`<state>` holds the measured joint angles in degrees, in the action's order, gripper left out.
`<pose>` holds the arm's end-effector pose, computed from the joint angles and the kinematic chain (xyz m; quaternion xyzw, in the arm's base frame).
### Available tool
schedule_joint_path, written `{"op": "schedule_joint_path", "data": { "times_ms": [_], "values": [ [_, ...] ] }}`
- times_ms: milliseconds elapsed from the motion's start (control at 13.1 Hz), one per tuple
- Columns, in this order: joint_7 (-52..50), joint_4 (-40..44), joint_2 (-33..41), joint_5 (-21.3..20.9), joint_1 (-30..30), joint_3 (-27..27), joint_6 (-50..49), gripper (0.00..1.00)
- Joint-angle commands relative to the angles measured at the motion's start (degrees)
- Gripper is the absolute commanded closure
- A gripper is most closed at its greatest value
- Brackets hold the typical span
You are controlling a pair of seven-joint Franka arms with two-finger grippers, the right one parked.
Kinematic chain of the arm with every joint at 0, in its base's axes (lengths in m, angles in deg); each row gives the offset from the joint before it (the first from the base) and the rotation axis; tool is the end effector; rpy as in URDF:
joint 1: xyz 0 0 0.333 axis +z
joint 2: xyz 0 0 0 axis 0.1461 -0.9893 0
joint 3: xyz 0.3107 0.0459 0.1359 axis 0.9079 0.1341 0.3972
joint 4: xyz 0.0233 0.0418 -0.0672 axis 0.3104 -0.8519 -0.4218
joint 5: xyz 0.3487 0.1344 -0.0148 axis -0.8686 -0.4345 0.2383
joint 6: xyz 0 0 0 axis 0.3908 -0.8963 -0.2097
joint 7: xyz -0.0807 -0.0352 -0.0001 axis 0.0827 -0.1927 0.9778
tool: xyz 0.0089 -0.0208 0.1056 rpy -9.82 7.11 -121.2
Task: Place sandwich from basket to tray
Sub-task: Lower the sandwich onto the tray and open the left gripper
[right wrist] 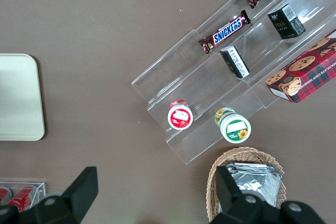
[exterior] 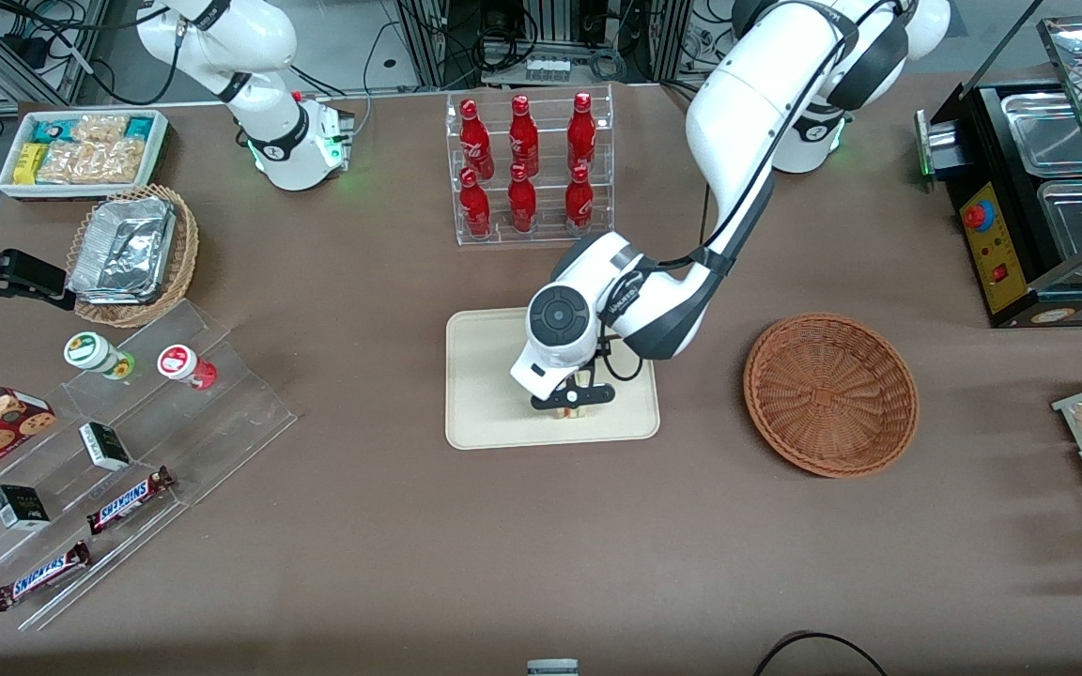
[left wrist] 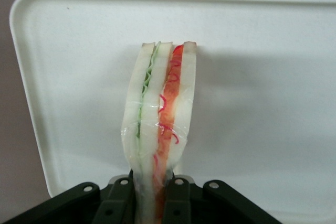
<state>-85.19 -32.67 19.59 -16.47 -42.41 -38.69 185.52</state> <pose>0.5399 -0.4885 0.2737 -0.9936 -0.0470 0.0973 0.0328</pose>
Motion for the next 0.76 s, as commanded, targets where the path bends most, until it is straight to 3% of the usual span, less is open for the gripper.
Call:
{"op": "schedule_joint_path", "data": {
  "times_ms": [0,305,458,534,611,687],
  "values": [
    [-2.34,3.14,-1.6,-1.81,-0.89,0.42,-1.77,1.0],
    [-3.14,3.05,-2.39,-1.9,-0.97,0.34,-1.15,1.0],
    [-3.14,3.05,-2.48,-1.9,-0.97,0.34,-0.63,0.58],
    [-3.14,2.96,-2.48,-1.9,-0.97,0.34,-0.27,0.22],
    [-2.88,2.88,-2.48,-1.9,-0.97,0.34,-0.18,0.0],
    [-2.61,2.88,-2.39,-1.9,-0.89,0.34,-0.18,0.0]
  ]
}}
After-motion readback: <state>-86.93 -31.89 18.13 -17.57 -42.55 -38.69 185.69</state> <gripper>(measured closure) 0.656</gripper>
